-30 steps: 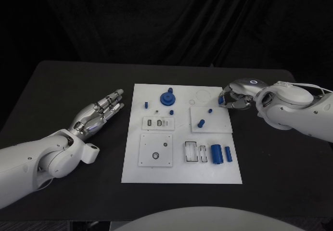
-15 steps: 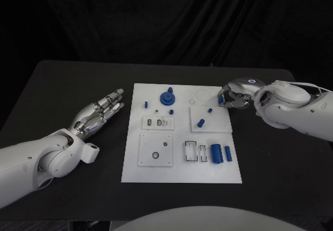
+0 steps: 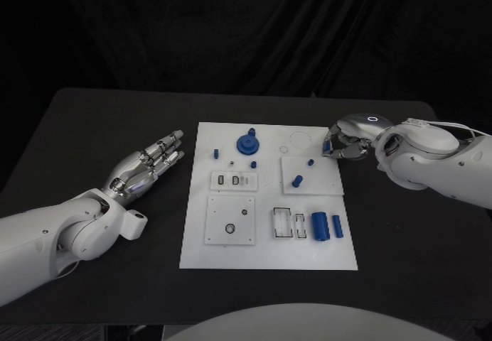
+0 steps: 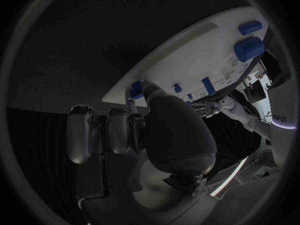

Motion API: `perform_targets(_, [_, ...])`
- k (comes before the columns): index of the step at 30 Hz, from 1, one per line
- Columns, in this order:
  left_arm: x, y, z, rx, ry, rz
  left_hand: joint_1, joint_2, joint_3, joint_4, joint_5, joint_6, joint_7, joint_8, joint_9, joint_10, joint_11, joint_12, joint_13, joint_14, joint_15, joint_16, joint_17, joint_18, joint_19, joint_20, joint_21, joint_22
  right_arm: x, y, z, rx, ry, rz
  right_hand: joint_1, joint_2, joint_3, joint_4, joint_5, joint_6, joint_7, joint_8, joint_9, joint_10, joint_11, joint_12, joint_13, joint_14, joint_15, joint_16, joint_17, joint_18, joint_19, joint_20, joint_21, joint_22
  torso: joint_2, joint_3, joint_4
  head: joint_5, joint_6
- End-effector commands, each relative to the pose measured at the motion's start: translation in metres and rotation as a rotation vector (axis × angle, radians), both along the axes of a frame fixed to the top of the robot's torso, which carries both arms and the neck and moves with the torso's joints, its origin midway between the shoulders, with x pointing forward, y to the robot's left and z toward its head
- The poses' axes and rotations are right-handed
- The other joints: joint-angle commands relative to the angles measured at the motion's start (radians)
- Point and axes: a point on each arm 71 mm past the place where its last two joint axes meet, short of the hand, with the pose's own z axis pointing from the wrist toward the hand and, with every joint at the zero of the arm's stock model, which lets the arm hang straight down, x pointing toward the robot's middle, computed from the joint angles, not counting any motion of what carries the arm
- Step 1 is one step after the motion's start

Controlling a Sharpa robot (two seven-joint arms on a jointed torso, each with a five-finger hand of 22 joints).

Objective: Assemble the parts on the task board

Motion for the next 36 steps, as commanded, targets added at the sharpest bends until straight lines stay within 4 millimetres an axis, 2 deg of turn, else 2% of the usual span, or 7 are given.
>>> perform_targets(1, [-0.002,-0.001,0.008,-0.078,-0.084,-0.022,-0.001,-0.005,0.005,0.001,-0.004,-0.009,-0.001,0.001,-0.001,0.002,0.008,-0.003,-0.001,0.001,0.007,-0.004,-0.002,0.018,-0.003,0.008,-0.004,-0.001,-0.003,0.001,0.001,0.031,-0.036,0.007,0.007,0.015,0.001,-0.009,0.016,0.016,-0.005,0.011,0.013,0.104,-0.009,0.003,0.263,0.071,-0.006,-0.005,0.097,0.006,0.035,-0.006,-0.004,0.201,0.000,-0.0003,-0.0001,0.002,-0.001])
perform_targets(11, [-0.003,0.001,0.008,-0.076,-0.085,-0.017,-0.001,-0.005,0.005,0.002,-0.004,-0.008,-0.001,0.001,-0.001,0.002,0.008,-0.003,-0.001,0.001,0.007,-0.004,-0.002,0.018,-0.003,0.008,-0.004,-0.001,-0.014,0.015,0.018,0.097,-0.123,0.054,0.024,0.017,0.016,-0.033,0.077,0.030,-0.005,0.015,0.036,0.104,-0.007,0.003,0.263,0.070,-0.006,-0.008,0.094,0.007,0.034,-0.008,-0.008,0.201,0.000,-0.0001,0.0003,0.010,-0.002])
perform_targets(16, [-0.003,0.002,0.008,-0.074,-0.084,-0.015,-0.002,-0.005,0.005,0.001,-0.005,-0.008,0.000,0.001,-0.001,0.002,0.008,-0.003,-0.001,0.001,0.007,-0.004,-0.002,0.018,-0.003,0.009,-0.004,-0.001,-0.022,0.047,0.041,0.117,-0.152,0.134,0.033,0.014,0.025,-0.047,0.105,0.022,0.000,0.009,0.044,0.104,-0.002,0.003,0.263,0.070,-0.003,-0.008,0.093,0.007,0.033,-0.005,-0.012,0.200,0.000,-0.0001,0.0002,0.012,-0.005])
perform_targets(21, [-0.002,0.000,0.008,-0.075,-0.084,-0.018,-0.002,-0.005,0.005,0.001,-0.005,-0.008,0.000,0.001,-0.001,0.002,0.009,-0.003,-0.001,0.001,0.008,-0.004,-0.002,0.018,-0.003,0.009,-0.004,-0.001,-0.029,0.082,0.049,0.126,-0.138,0.221,0.031,0.014,0.025,-0.048,0.107,0.016,0.002,0.005,0.044,0.104,-0.002,0.003,0.263,0.070,-0.002,-0.007,0.094,0.007,0.033,-0.005,-0.012,0.200,0.000,-0.0004,0.0004,0.012,-0.004])
perform_targets(27, [-0.003,0.000,0.008,-0.076,-0.083,-0.019,-0.002,-0.005,0.005,0.001,-0.005,-0.008,0.000,0.001,-0.001,0.002,0.009,-0.003,-0.001,0.001,0.008,-0.004,-0.002,0.018,-0.003,0.009,-0.004,-0.001,-0.032,0.119,0.039,0.111,-0.077,0.305,0.031,0.011,0.027,-0.055,0.096,0.012,0.004,0.002,0.048,0.104,0.000,0.003,0.263,0.070,-0.001,-0.009,0.091,0.008,0.032,-0.004,-0.016,0.199,0.000,-0.0003,-0.0008,0.016,-0.001])
perform_targets(31, [-0.003,-0.001,0.008,-0.076,-0.083,-0.019,-0.002,-0.005,0.005,0.001,-0.006,-0.007,0.000,0.001,-0.001,0.002,0.009,-0.003,-0.001,0.001,0.008,-0.004,-0.002,0.018,-0.003,0.009,-0.004,-0.001,-0.032,0.133,0.027,0.092,-0.042,0.327,0.027,0.010,0.026,-0.056,0.088,0.013,0.005,0.001,0.051,0.104,0.003,0.003,0.263,0.070,0.001,-0.010,0.090,0.009,0.031,-0.003,-0.020,0.198,0.000,-0.0010,0.0008,0.012,0.000])
perform_targets(36, [-0.003,-0.002,0.008,-0.076,-0.082,-0.021,-0.002,-0.005,0.005,0.001,-0.007,-0.007,0.000,0.002,-0.001,0.002,0.009,-0.003,-0.001,0.001,0.008,-0.004,-0.002,0.018,-0.003,0.010,-0.004,-0.001,-0.029,0.150,0.008,0.061,-0.004,0.349,0.019,0.010,0.024,-0.054,0.085,0.016,0.005,0.002,0.054,0.104,0.005,0.003,0.263,0.069,0.003,-0.011,0.088,0.010,0.029,-0.001,-0.023,0.197,0.000,-0.0014,0.0015,0.017,0.002])
